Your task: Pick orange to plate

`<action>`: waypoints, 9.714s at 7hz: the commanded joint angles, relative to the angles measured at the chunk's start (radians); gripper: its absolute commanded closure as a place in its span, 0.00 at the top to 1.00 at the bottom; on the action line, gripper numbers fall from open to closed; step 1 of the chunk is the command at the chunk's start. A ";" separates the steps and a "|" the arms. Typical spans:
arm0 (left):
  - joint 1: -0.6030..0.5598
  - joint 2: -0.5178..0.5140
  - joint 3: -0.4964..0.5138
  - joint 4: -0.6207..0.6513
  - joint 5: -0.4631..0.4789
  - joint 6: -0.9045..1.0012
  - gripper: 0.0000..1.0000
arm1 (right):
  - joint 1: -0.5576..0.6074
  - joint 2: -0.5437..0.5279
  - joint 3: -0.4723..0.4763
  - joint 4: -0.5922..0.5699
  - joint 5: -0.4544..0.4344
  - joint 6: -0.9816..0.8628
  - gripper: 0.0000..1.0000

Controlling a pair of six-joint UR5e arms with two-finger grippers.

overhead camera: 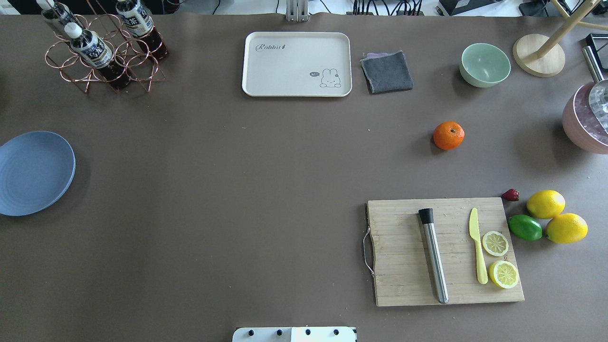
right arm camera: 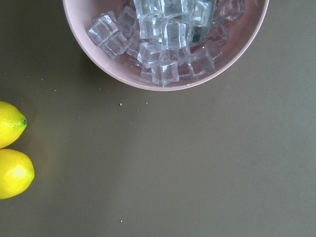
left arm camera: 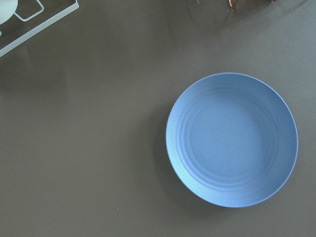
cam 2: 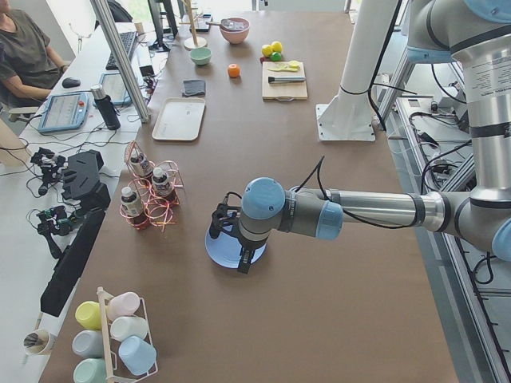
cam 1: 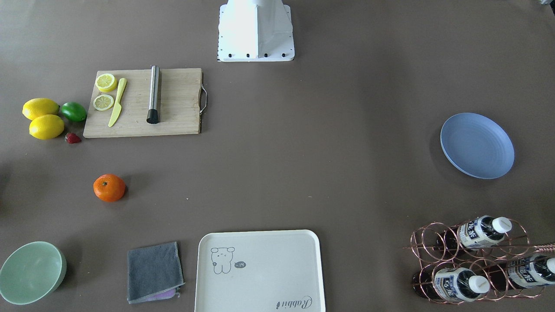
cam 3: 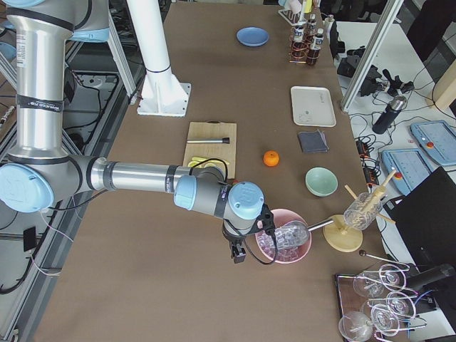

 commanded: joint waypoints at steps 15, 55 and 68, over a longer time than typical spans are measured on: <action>0.054 0.000 0.018 -0.024 -0.007 -0.005 0.98 | 0.000 -0.025 0.004 0.002 0.014 -0.003 1.00; 1.112 -0.676 -0.001 -0.158 0.574 -1.802 0.00 | -0.644 0.372 -0.083 0.552 -0.134 1.235 1.00; 1.254 -0.719 0.032 -0.153 0.797 -1.809 0.97 | -0.736 0.477 -0.160 0.589 -0.236 1.334 0.00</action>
